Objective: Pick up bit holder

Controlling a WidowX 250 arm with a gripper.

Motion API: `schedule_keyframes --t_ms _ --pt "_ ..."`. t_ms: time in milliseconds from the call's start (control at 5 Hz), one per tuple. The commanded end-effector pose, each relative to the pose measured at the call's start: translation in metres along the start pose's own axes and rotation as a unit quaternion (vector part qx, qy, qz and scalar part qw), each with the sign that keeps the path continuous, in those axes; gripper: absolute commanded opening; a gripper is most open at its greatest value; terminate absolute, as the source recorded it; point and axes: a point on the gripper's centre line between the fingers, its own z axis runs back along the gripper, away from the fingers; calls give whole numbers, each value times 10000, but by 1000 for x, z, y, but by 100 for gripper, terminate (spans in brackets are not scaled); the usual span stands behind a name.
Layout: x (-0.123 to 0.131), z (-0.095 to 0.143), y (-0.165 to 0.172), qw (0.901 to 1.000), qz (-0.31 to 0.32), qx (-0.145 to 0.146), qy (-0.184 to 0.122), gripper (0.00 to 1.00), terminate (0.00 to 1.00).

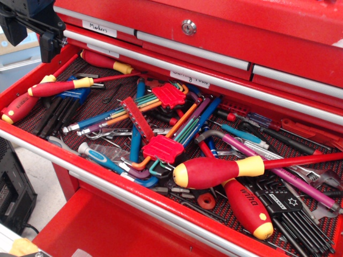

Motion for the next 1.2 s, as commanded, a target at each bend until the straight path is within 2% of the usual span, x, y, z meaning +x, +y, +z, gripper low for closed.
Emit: schedule_keyframes --t_ms 0,200,400,600,800,1000 --pt "0 0 0 10000 0 0 0 100 0" --pt "11 19 -35 9921 1164 455 97 100 0" --pt "20 35 -68 9706 2257 834 -89 100 0" --pt "29 43 -110 9245 3584 1234 -410 100 0" --pt "28 29 -133 9071 3984 1150 -723 100 0" --pt "28 18 -149 9023 4141 881 -818 100 0"
